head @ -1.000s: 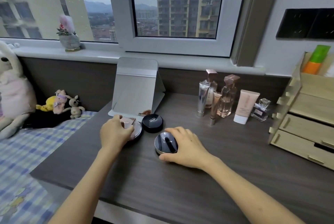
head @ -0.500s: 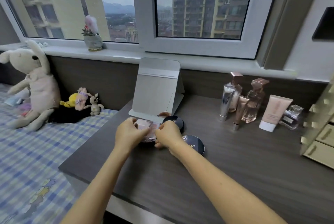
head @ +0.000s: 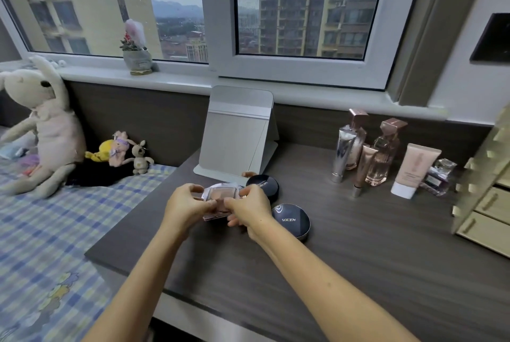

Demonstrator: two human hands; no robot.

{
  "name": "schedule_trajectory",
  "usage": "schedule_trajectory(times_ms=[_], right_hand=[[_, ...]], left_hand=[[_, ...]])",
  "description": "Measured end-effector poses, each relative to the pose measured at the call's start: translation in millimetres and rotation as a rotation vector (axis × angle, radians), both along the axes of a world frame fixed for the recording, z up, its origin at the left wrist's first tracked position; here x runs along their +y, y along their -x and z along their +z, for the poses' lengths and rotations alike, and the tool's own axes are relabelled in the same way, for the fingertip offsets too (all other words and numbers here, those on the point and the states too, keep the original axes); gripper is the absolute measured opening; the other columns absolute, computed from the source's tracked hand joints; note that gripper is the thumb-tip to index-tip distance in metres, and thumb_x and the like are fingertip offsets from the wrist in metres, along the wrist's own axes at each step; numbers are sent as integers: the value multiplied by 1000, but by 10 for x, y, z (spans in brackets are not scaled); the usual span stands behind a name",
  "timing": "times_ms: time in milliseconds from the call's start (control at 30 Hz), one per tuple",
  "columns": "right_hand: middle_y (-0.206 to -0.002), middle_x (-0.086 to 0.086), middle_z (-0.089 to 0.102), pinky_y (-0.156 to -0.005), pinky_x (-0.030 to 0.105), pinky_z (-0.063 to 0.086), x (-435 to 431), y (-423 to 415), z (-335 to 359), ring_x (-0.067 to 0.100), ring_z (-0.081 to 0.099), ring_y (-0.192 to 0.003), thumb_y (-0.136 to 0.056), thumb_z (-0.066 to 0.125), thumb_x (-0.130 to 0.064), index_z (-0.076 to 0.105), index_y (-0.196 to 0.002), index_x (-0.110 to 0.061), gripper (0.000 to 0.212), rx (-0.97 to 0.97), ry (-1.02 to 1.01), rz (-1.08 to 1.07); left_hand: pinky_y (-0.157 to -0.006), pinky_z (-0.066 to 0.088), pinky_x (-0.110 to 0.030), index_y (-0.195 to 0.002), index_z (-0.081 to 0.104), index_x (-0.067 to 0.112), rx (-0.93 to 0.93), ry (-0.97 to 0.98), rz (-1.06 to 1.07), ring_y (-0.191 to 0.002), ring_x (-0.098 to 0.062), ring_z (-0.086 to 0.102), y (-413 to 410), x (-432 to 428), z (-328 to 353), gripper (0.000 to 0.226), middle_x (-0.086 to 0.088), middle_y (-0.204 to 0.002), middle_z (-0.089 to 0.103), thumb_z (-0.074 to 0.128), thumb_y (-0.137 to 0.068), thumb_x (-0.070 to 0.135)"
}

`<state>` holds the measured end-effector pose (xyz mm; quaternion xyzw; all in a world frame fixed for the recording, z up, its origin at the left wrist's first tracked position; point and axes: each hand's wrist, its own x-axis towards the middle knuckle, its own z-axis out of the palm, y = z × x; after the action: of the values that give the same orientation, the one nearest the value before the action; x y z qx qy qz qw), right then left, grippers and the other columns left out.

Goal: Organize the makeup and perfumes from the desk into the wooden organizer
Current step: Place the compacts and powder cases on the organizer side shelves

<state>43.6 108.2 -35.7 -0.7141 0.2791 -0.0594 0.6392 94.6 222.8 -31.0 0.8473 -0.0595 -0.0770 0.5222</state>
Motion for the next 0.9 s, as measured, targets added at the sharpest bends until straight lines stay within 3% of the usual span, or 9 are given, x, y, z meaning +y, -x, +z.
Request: schedule_trajectory(times_ms=[100,200,233,367,467,533,600,767,900], right_hand=[[-112,17,63,-41,22,45,-37,168,60,23,58,-72,-81,66,-13,48,-121,-11,44,-135,56,4],[-86,-3,68,-67,39,55,-301,496,164,17,61,-74,-81,65,-13,61,-104,-19,24,-270,240,32],[-80,-9,66,-72,38,54,-452,640,200,14,61,-72,-80,65,-13,62,-96,-25,21,-299,298,26],[-70,-11,63,-63,16,46,-1116,1328,229,3,53,-61,-77,72,-12,63,-94,-30,27,-289,508,-81],[-86,4,72,-77,35,53,-1528,1819,79,19,64,-77,-74,76,-12,66,-100,-24,30,-193,562,-212],[-94,2,74,-87,43,54,-1729,2089,-38,19,68,-88,-72,77,-8,67,-100,-22,33,-167,539,-287],[-97,-3,74,-90,40,54,-1878,2298,-144,13,69,-92,-70,78,-5,66,-100,-25,38,-150,514,-357],[-95,-3,75,-86,36,55,-2153,2596,-357,14,70,-87,-69,78,-6,67,-103,-20,38,-84,517,-447],[-80,-12,70,-66,24,49,-2253,2664,-426,-6,57,-60,-68,80,-18,69,-101,-18,34,-18,572,-453]], left_hand=[[-86,52,-41,-126,50,-1,18,198,-23,-89,-31,62,171,-4,86,58,-20,-100,61,72,-73,-4],[-78,53,-33,-122,56,3,-50,299,-97,-89,-27,65,396,-193,223,56,-18,-101,66,76,-69,-4],[-76,55,-30,-115,62,6,-80,315,-139,-86,-26,66,479,-315,257,50,-16,-97,68,77,-68,-3],[-63,51,-10,-87,70,21,-217,333,-350,-70,-9,62,891,-1004,245,30,4,-73,67,77,-67,0],[-72,50,-15,-101,69,12,-301,256,-460,-83,-14,64,1228,-1540,98,34,-5,-94,67,79,-68,11],[-68,44,-9,-103,67,12,-335,242,-520,-85,-13,60,1422,-1832,1,37,-3,-99,63,79,-68,12],[-69,42,-10,-105,66,11,-359,211,-590,-86,-14,59,1581,-2061,-67,40,-2,-99,60,80,-67,13],[-85,52,-33,-106,67,9,-326,130,-732,-92,-20,64,1781,-2381,-180,38,-8,-102,68,78,-69,15],[-89,51,-34,-108,67,9,-322,91,-799,-96,-22,66,1832,-2461,-251,33,-10,-104,71,73,-75,11]])
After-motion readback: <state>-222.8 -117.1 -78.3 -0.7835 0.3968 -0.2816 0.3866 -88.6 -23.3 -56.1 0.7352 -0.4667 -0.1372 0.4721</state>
